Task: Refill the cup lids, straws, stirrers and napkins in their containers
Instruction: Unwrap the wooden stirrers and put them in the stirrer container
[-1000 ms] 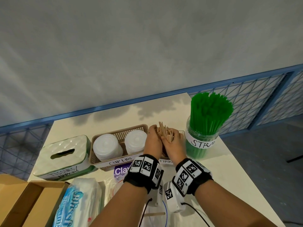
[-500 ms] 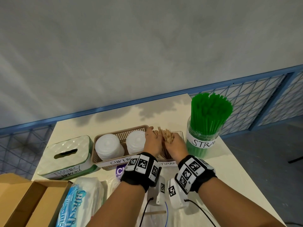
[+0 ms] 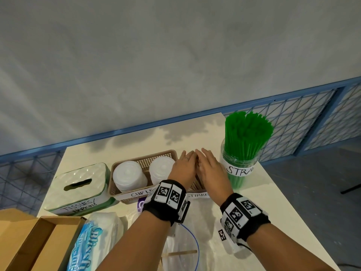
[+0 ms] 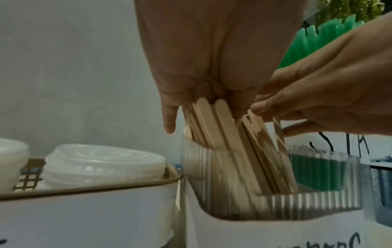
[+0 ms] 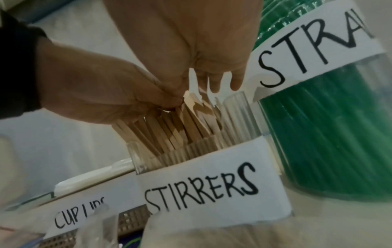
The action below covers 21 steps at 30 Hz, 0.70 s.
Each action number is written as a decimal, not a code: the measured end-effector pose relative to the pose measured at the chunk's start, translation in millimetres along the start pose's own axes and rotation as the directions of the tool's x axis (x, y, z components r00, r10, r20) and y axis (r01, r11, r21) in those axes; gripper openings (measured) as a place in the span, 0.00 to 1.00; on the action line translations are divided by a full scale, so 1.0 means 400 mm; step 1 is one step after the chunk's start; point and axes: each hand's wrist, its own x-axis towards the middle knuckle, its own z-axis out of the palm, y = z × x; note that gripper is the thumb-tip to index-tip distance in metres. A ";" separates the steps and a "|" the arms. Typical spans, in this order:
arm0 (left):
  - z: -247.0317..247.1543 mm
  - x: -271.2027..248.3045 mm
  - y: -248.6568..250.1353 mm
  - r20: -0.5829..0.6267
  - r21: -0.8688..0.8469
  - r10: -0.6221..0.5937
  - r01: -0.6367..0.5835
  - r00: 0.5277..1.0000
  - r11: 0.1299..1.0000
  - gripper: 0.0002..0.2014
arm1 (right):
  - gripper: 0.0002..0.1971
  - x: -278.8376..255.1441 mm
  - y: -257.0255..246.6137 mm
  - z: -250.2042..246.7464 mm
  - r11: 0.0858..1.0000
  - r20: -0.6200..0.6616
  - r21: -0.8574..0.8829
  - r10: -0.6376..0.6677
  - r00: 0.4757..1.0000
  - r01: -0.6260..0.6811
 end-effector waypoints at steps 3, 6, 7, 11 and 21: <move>-0.006 -0.015 0.012 0.084 0.106 -0.034 0.025 0.996 0.994 0.27 | 0.27 -0.005 0.005 0.002 0.988 0.139 -0.154 0.043 0.989 -0.021; -0.016 -0.033 0.026 0.095 0.111 -0.036 0.025 0.995 0.993 0.30 | 0.28 0.000 0.007 0.004 0.983 0.164 -0.179 0.059 0.985 -0.029; -0.018 -0.036 0.027 0.099 0.121 -0.035 0.022 0.994 0.992 0.30 | 0.28 0.001 0.008 0.004 0.985 0.153 -0.168 0.065 0.986 -0.039; -0.015 -0.037 0.027 0.129 0.273 -0.023 -0.013 0.991 0.962 0.27 | 0.28 0.000 0.007 0.008 0.974 0.162 -0.218 0.104 0.981 -0.068; -0.106 -0.071 -0.012 0.041 0.017 -0.075 0.074 0.996 0.997 0.44 | 0.26 -0.021 -0.022 -0.020 0.996 -0.141 -0.029 -0.088 0.986 0.084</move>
